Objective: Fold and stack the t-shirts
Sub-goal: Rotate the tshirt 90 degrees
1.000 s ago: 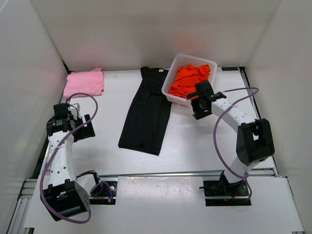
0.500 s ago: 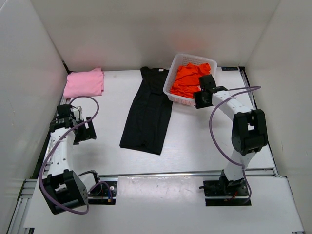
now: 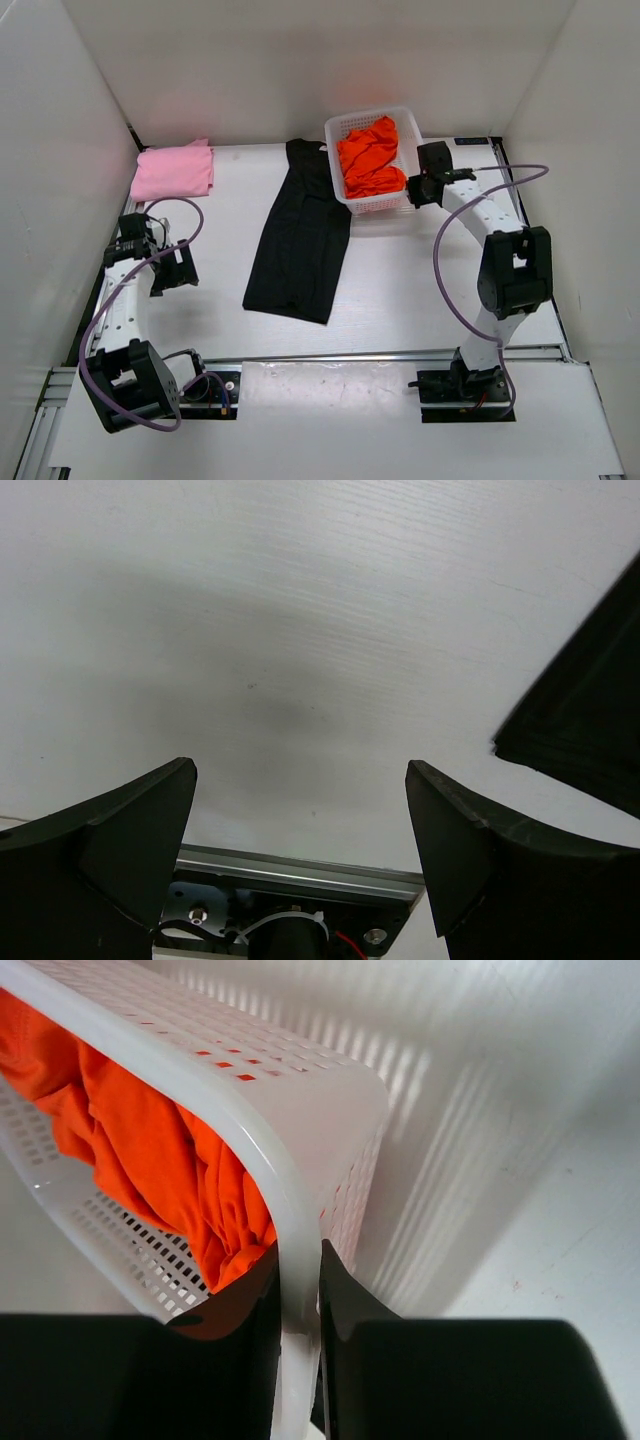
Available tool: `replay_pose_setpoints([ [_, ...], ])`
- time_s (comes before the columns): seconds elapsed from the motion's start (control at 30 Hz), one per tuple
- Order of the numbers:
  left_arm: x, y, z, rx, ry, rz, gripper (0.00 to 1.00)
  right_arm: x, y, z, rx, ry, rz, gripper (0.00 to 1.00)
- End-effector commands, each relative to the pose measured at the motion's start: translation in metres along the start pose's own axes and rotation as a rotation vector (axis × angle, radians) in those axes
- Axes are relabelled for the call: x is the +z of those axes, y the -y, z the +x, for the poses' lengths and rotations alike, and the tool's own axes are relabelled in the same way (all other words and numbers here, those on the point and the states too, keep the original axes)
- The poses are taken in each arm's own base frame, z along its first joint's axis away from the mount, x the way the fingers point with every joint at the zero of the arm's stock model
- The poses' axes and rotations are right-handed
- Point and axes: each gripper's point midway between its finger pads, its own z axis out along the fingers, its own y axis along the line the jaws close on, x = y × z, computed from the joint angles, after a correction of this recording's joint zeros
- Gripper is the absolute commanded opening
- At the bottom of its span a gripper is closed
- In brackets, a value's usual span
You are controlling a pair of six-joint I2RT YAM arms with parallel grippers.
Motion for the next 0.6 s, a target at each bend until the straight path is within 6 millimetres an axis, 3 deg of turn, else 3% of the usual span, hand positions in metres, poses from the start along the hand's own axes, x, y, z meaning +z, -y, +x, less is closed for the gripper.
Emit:
replay_pose_setpoints([
  [0.0, -0.002, 0.001, -0.003, 0.002, 0.037, 0.006, 0.97, -0.03, -0.02, -0.029, -0.103, 0.108, -0.058, 0.0],
  [0.1, -0.002, 0.001, -0.003, 0.002, 0.037, 0.006, 0.97, -0.043, -0.006, -0.039, -0.067, 0.154, -0.05, 0.0],
  [0.33, -0.002, 0.005, -0.006, 0.003, 0.037, 0.026, 0.97, -0.043, 0.073, -0.083, 0.12, 0.236, 0.069, 0.0],
  [0.43, -0.002, 0.005, -0.006, 0.003, 0.037, 0.026, 0.97, -0.043, 0.094, -0.1, 0.151, 0.273, 0.103, 0.0],
  [0.57, -0.003, 0.005, -0.004, 0.002, 0.028, 0.026, 0.97, -0.049, 0.098, -0.131, 0.08, 0.345, 0.113, 0.0],
])
